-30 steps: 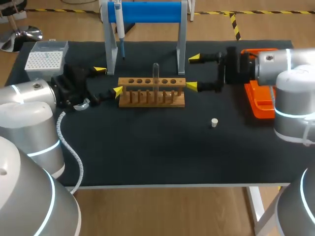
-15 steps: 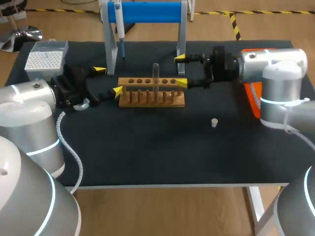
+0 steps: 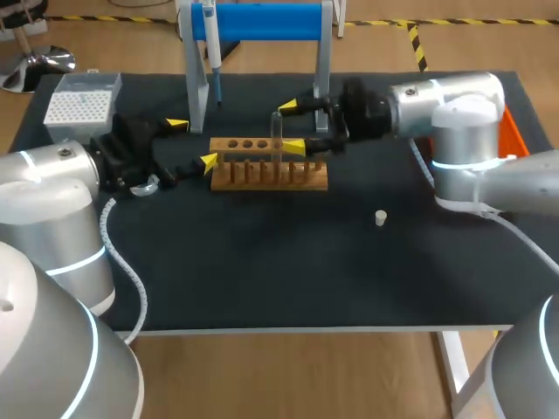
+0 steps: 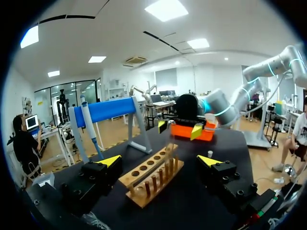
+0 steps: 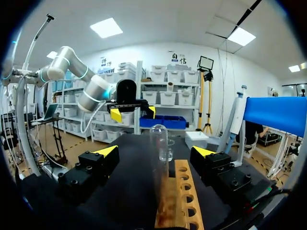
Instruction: Invert the test tube, pick up the pipette, mount the tip to pipette, aspirate from beaker and dispense into the tube, eject the tip, return the pipette, and cap with the stopper.
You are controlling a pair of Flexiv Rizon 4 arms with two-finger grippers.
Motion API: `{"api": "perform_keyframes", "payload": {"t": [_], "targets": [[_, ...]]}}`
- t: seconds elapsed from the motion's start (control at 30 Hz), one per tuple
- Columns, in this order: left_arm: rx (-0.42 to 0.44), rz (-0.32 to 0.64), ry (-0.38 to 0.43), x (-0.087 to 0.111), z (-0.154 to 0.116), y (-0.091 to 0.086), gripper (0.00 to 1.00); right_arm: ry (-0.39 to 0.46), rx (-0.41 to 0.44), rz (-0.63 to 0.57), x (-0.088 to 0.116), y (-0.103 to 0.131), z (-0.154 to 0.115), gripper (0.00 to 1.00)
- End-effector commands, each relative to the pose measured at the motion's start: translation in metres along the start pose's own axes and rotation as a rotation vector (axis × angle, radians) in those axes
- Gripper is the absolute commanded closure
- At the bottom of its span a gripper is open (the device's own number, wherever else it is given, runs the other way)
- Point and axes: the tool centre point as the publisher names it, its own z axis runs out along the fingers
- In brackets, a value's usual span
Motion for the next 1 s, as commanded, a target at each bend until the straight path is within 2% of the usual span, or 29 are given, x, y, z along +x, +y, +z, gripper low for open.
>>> {"api": "perform_keyframes", "payload": {"t": [0.03, 0.6, 0.63, 0.67, 0.73, 0.77, 0.83, 1.0], "targets": [[0.003, 0.001, -0.005, 0.0018, -0.0010, 0.0010, 0.00, 0.023, 0.011, -0.005, -0.0099, -0.0032, 0.0077, 0.00], [0.003, 0.001, -0.005, 0.0018, -0.0010, 0.0010, 0.00, 0.039, 0.011, -0.005, -0.0121, -0.0061, 0.0174, 0.00], [0.003, 0.001, -0.005, 0.0018, -0.0010, 0.0010, 0.00, 0.040, 0.009, -0.005, -0.0119, -0.0061, 0.0174, 0.07], [0.003, 0.001, -0.005, 0.0018, -0.0010, 0.0010, 0.00, 0.041, 0.008, -0.005, -0.0119, -0.0061, 0.0174, 0.22], [0.003, 0.001, -0.005, 0.0018, -0.0010, 0.0010, 0.00, 0.041, 0.006, -0.005, -0.0118, -0.0061, 0.0174, 0.31], [0.003, 0.001, -0.005, 0.0018, -0.0010, 0.0010, 0.00, 0.042, 0.005, -0.004, -0.0117, -0.0061, 0.0174, 0.51], [0.003, 0.001, -0.005, 0.0018, -0.0010, 0.0010, 0.00, 0.041, 0.005, -0.004, -0.0114, -0.0060, 0.0174, 0.55], [0.003, 0.001, -0.005, 0.0018, -0.0010, 0.0010, 0.00, 0.037, 0.011, -0.006, -0.0111, -0.0065, 0.0176, 0.53]]}}
